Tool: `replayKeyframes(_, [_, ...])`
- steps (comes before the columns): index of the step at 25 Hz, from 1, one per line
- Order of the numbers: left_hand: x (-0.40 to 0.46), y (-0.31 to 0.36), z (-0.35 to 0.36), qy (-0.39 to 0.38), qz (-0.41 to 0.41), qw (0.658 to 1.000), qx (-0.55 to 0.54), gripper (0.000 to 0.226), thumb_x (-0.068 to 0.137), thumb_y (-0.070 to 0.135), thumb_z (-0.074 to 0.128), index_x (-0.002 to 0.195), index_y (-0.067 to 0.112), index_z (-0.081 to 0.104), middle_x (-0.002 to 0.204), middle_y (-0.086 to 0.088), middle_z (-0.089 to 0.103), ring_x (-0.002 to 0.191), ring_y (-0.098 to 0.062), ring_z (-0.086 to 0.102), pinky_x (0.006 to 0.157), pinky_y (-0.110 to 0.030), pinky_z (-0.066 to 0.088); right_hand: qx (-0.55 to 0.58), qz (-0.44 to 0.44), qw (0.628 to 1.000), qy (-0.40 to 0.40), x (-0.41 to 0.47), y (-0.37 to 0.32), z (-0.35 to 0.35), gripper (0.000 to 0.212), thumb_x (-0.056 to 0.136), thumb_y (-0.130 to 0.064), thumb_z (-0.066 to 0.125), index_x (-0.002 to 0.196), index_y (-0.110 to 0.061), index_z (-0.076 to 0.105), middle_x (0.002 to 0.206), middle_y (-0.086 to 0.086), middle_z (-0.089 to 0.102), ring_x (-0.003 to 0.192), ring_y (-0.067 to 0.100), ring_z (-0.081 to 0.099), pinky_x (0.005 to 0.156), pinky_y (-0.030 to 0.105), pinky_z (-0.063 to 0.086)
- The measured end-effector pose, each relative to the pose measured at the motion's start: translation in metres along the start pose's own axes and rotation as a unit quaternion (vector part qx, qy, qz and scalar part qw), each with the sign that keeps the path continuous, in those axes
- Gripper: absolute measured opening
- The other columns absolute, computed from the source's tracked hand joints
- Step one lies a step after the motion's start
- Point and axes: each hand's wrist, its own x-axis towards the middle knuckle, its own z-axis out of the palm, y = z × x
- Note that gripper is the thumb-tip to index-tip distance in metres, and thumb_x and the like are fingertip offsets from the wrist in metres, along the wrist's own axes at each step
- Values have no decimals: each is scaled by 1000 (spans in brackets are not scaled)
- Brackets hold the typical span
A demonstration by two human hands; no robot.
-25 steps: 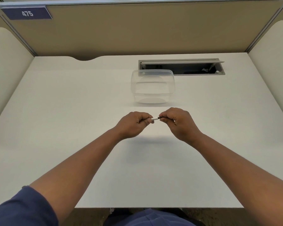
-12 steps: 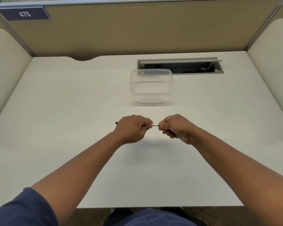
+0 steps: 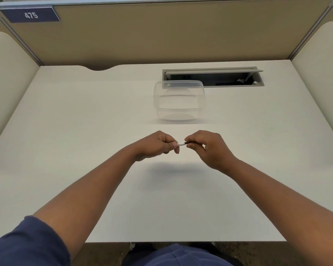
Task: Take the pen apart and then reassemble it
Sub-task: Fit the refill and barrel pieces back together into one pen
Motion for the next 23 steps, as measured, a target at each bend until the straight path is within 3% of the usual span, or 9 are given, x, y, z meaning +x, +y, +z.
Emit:
replayKeyframes(4, [-1, 4, -4, -47, -20, 998, -34, 28, 101, 33, 55, 89, 22, 78, 57, 12, 43, 51, -10, 29, 48, -22, 23, -98, -101, 989, 48, -2, 1, 0, 9, 87, -2, 73, 96, -3, 75, 87, 8, 74, 75, 29, 64, 69, 32, 51])
replayKeyframes(11, [-2, 6, 7, 19, -6, 999, -27, 29, 102, 32, 56, 88, 19, 78, 55, 13, 43, 51, -8, 33, 48, -19, 28, -114, -45, 991, 61, -1, -8, 2, 7, 87, 0, 69, 86, -5, 74, 73, 7, 70, 65, 28, 56, 60, 32, 45])
replayKeyframes(14, [-2, 4, 16, 67, 9, 996, 61, 27, 101, 31, 54, 86, 23, 76, 52, 16, 42, 50, -7, 35, 51, -22, 33, -53, 126, 991, -16, 2, -13, 4, 16, 92, -9, 64, 78, -13, 71, 68, 5, 66, 61, 20, 50, 58, 32, 42])
replayKeyframes(16, [0, 3, 23, 97, 13, 974, 204, 24, 100, 34, 52, 86, 31, 72, 56, 17, 52, 53, -6, 44, 58, -28, 42, 60, 300, 949, -81, 6, -14, 2, 22, 92, -14, 61, 73, -15, 71, 69, 5, 67, 59, 16, 50, 57, 29, 42])
replayKeyframes(18, [0, 1, 26, 105, 10, 958, 266, 22, 99, 35, 51, 87, 37, 70, 63, 20, 58, 59, -5, 50, 65, -31, 46, 161, 389, 899, -121, 5, -15, 0, 23, 93, -15, 60, 75, -14, 73, 68, 2, 67, 59, 14, 52, 58, 26, 44])
replayKeyframes(19, [0, -1, 25, 97, 9, 964, 248, 22, 99, 35, 51, 87, 36, 70, 64, 19, 58, 60, -7, 49, 65, -31, 46, 171, 384, 899, -122, 5, -15, 0, 22, 94, -16, 60, 77, -14, 73, 68, 0, 67, 61, 13, 54, 58, 25, 45])
replayKeyframes(23, [-1, -3, 10, 35, 6, 997, 70, 27, 100, 35, 55, 86, 26, 76, 66, 5, 49, 62, -14, 41, 60, -27, 37, 89, 239, 965, -53, -2, -13, 5, 14, 94, -17, 66, 86, -18, 77, 72, -3, 69, 65, 12, 56, 64, 30, 47])
